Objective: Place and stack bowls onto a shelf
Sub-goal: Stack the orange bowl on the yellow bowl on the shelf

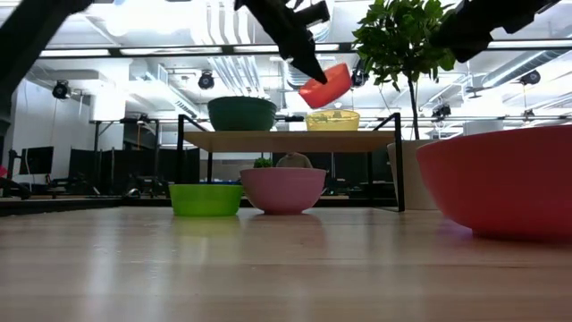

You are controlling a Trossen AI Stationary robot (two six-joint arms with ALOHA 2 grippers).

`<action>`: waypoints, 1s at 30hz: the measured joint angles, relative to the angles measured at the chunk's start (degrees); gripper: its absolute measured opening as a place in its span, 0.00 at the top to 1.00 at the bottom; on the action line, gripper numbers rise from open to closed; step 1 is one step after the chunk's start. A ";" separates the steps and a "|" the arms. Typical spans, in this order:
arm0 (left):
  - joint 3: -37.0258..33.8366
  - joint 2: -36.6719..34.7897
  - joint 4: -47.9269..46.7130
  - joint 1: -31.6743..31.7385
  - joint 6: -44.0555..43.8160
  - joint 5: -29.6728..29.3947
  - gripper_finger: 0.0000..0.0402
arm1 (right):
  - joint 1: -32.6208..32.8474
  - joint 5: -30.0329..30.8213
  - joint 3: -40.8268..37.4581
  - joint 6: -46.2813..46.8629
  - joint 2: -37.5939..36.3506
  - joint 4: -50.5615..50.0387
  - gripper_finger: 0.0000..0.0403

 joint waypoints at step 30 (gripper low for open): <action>15.62 10.27 -10.72 1.73 -2.47 -0.31 0.84 | 0.00 1.43 0.00 -0.26 0.33 -0.01 0.77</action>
